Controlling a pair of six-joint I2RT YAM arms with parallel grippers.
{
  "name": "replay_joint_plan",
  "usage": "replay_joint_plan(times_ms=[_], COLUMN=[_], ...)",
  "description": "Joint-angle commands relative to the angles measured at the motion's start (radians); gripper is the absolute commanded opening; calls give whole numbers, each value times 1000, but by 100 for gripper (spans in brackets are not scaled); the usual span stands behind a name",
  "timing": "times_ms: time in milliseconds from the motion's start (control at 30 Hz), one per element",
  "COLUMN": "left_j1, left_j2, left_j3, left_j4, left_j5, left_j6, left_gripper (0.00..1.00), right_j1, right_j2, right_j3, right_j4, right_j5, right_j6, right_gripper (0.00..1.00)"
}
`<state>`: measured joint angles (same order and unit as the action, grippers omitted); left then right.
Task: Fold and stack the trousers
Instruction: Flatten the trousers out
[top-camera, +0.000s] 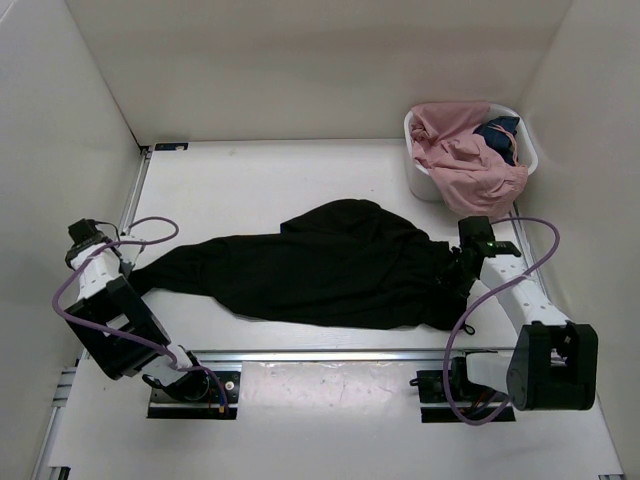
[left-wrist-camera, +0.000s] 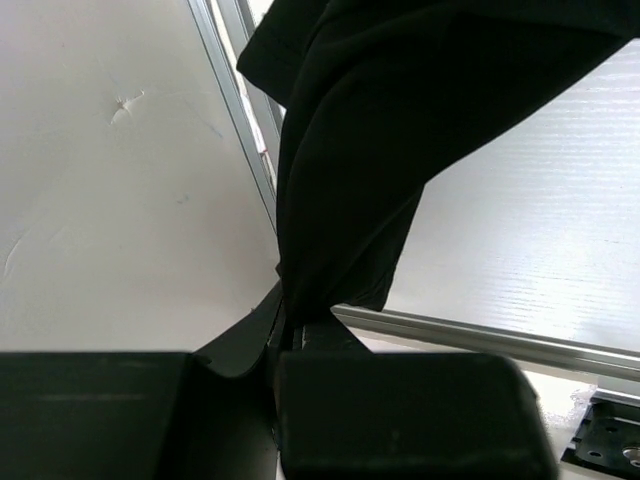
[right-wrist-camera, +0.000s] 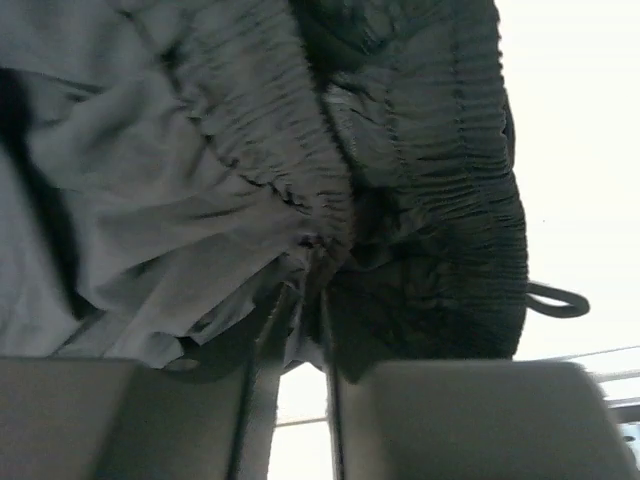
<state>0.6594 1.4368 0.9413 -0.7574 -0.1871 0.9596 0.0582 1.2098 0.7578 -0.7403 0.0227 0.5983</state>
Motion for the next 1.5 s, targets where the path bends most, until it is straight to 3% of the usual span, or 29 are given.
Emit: replay_joint_plan(times_ms=[0, 33, 133, 200, 300, 400, 533, 700, 767, 933, 1000, 1067, 1100, 1167, 1267, 1333, 1400, 1467], left_j1=[13, 13, 13, 13, 13, 22, 22, 31, 40, 40, 52, 68, 77, 108, 135, 135, 135, 135], left_j2=[-29, -29, -10, 6, 56, 77, 86, 77, 77, -16, -53, -113, -130, -157, -147, -74, -3, 110], left_j3=[1, 1, 22, 53, 166, 273, 329, 329, 315, 87, -11, -145, -177, -217, -127, 1, 97, 217], left_j4=[9, 9, 9, 9, -11, -23, -23, -23, -23, -32, -43, -69, -69, -69, -92, -137, -177, -235], left_j5=[32, 32, 54, 67, 77, 77, 58, 58, 58, 28, -4, -14, -14, -25, 57, 130, 182, 251], left_j6=[-10, -10, -19, -33, -42, -42, -19, -9, 1, 103, 181, 237, 263, 297, 248, 143, 53, -71], left_gripper=[14, 14, 14, 14, 14, 14, 14, 14, 14, 14, 21, 46, 65, 86, 87, 80, 65, 61], right_j1=[-18, -32, -95, -173, -221, -221, -256, -408, -408, -449, -459, -459, -459, -459, -459, -459, -459, -459], right_j2=[14, 39, 86, 146, 172, 172, 94, -105, -142, -234, -254, -263, -263, -263, -239, -227, -202, -191], right_j3=[-49, -49, -80, -69, 127, 438, 650, 505, 406, 246, 219, 196, 196, 184, 184, 184, 184, 184], right_j4=[19, 31, 128, 169, 183, 109, -34, -97, -120, -192, -218, -241, -252, -252, -252, -243, -234, -225], right_j5=[-29, -29, -91, -166, -336, -366, -366, -366, -325, -267, -210, -170, -155, -132, -107, -96, -87, -87], right_j6=[23, 23, 11, -8, -34, -60, -78, -45, -45, -34, -34, -34, -43, -43, -43, -52, -52, -63], right_gripper=[23, 21, 0, 0, 0, 0, 0, 0, 0, 0, 0, 0, 0, 0, 0, 0, 0, 0])
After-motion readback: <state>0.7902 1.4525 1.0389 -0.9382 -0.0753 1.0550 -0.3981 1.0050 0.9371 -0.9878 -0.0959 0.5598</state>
